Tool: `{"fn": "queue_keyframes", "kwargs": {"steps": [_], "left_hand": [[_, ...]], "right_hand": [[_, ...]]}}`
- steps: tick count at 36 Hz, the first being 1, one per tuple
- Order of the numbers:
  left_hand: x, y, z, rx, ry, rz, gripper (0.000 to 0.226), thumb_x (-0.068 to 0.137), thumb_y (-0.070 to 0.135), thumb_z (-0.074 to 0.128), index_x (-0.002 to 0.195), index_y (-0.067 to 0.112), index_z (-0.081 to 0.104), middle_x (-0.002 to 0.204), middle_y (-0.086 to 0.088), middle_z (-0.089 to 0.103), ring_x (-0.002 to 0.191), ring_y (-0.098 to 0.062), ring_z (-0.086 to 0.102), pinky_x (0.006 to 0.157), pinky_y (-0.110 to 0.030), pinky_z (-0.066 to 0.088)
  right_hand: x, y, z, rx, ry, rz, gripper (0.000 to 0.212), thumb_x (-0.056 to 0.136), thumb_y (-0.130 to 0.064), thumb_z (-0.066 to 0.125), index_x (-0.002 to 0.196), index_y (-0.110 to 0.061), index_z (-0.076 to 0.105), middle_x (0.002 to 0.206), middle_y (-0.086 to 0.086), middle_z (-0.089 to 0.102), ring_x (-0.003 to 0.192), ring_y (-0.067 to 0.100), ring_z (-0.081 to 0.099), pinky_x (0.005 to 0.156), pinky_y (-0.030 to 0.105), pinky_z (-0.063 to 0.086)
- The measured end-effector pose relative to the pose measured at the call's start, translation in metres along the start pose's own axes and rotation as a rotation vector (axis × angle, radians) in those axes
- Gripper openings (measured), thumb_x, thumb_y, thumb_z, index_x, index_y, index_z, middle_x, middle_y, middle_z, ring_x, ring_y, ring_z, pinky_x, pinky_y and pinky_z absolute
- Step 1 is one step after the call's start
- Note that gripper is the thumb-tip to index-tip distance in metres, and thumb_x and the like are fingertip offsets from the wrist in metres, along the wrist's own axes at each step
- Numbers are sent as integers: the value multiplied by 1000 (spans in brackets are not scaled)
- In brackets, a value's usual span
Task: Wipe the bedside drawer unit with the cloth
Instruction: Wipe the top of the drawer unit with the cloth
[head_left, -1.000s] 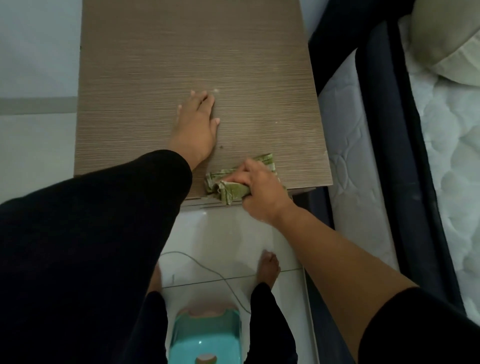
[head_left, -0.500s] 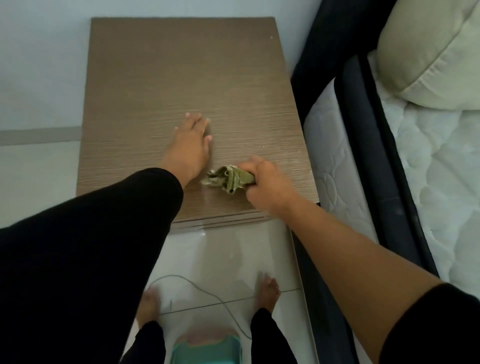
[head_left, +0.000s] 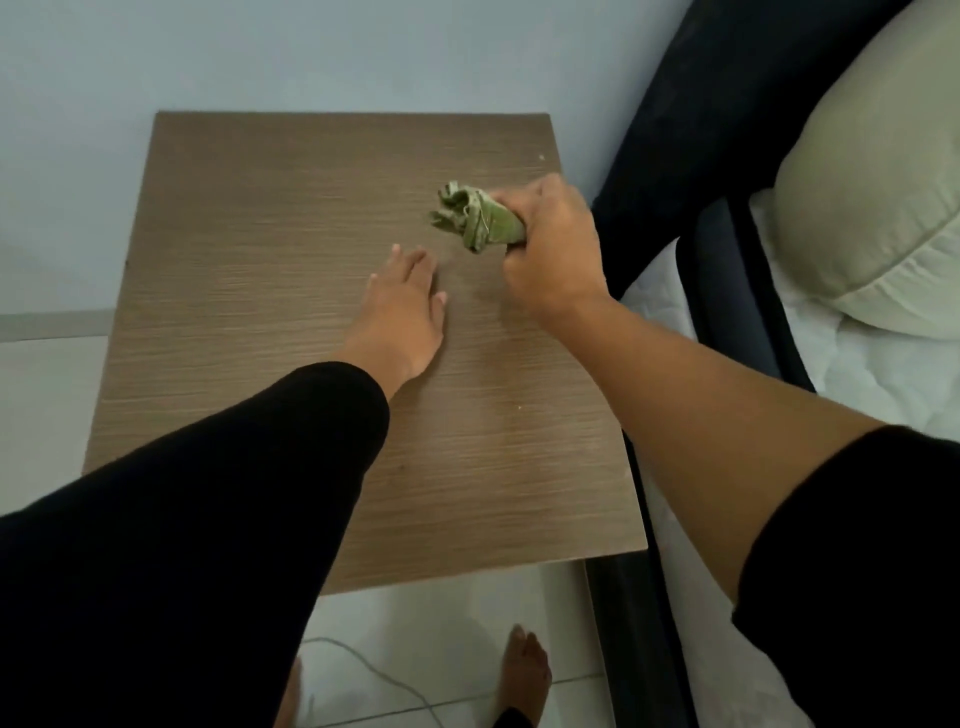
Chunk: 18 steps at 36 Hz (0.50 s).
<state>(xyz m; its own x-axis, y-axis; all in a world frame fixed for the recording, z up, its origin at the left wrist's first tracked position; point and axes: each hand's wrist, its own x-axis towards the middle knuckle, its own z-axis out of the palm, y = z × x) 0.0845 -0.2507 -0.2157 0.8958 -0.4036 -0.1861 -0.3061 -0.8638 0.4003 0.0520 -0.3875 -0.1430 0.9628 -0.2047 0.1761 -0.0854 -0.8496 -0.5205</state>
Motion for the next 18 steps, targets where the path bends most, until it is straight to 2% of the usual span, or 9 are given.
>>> {"fn": "queue_keyframes", "kwargs": {"steps": [2,4,9,14,18], "left_hand": [[11,2,3,19,-10,-11,52,99,27,30,146,10,18,156,-6,15,145,-22,3,117,-40,8],[29,2,5,41,-11,-18,52,100,28,28,147,11,16,157,-5,12,145,-22,3,117,-40,7],[63,-2,12,47,47,-15,51,100,30,22,148,14,12,158,-1,5,145,-18,-2,117,-42,0],[79,-5,15,89,206,-2,49,100,30,21,147,17,19,156,1,16,145,-16,6,116,-43,5],[82,-4,18,49,311,-28,47,98,27,27,144,17,30,153,1,28,143,-15,17,116,-41,10]], "right_hand": [[11,6,3,-13,46,-12,44,79,6,49,110,-18,70,95,7,51,96,24,49,77,25,40],[29,12,8,-12,98,-33,44,78,7,51,108,-18,71,90,3,44,94,25,50,73,23,35],[69,31,26,-61,119,-20,47,77,7,54,115,-19,68,103,12,54,100,25,50,79,22,37],[104,46,42,-98,198,-26,48,70,10,50,108,-12,69,103,17,56,99,29,50,75,22,33],[135,55,57,-131,210,-83,48,65,10,50,102,-12,71,95,20,57,90,34,53,71,32,38]]}}
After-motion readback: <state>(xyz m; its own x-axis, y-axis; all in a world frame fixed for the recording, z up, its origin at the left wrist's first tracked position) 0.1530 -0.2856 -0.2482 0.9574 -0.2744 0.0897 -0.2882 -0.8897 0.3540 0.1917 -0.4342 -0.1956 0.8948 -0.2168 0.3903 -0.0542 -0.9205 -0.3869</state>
